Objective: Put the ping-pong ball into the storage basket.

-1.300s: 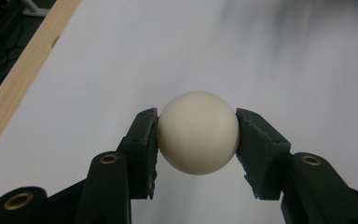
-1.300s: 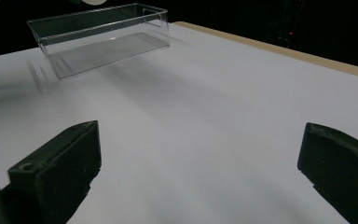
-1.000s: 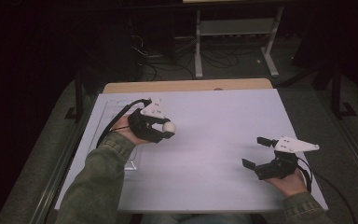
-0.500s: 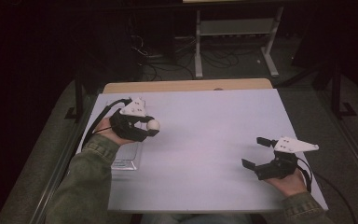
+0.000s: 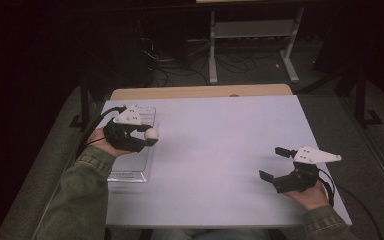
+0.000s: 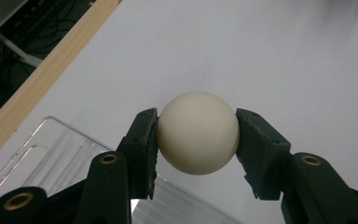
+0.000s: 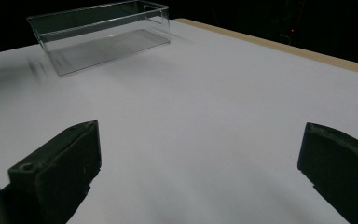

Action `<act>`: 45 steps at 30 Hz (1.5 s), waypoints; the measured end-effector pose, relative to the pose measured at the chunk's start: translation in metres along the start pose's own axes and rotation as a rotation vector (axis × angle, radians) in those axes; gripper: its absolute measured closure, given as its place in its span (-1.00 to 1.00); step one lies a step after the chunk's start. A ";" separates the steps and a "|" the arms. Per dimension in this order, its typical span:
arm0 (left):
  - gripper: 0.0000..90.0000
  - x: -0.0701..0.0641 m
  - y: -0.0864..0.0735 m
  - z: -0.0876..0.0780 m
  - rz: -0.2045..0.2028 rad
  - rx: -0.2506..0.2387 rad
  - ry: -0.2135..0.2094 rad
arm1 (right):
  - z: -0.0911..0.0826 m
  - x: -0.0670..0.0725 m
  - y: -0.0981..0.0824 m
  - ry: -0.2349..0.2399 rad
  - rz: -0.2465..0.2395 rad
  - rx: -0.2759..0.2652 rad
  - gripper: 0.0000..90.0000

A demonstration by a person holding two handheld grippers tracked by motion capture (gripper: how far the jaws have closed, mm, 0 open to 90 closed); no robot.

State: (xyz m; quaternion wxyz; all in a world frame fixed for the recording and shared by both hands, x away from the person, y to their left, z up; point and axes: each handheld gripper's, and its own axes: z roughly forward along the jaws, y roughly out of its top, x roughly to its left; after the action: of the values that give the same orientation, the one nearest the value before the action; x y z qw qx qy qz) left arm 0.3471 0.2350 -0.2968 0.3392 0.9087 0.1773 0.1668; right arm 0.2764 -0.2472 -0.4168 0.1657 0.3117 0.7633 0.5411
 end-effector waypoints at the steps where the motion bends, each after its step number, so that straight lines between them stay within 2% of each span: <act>1: 0.13 0.001 -0.001 -0.001 -0.001 -0.002 0.002 | 0.000 0.000 0.000 0.001 0.002 0.001 -1.00; 26: 0.12 0.012 -0.034 -0.017 -0.072 0.011 0.055 | 0.000 0.000 -0.001 -0.004 0.000 0.006 -1.00; 35: 0.12 0.014 -0.047 -0.015 -0.111 0.006 0.064 | 0.001 0.000 -0.001 -0.004 0.001 0.011 -1.00; 45: 0.12 0.014 -0.059 -0.004 -0.129 0.021 0.060 | 0.002 0.000 -0.002 -0.005 0.005 0.018 -1.00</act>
State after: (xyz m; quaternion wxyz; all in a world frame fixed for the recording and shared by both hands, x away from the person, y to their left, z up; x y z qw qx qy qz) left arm 0.3458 0.2852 -0.3312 0.3343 0.8935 0.2472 0.1697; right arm 0.2769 -0.2468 -0.4196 0.1633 0.3163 0.7670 0.5338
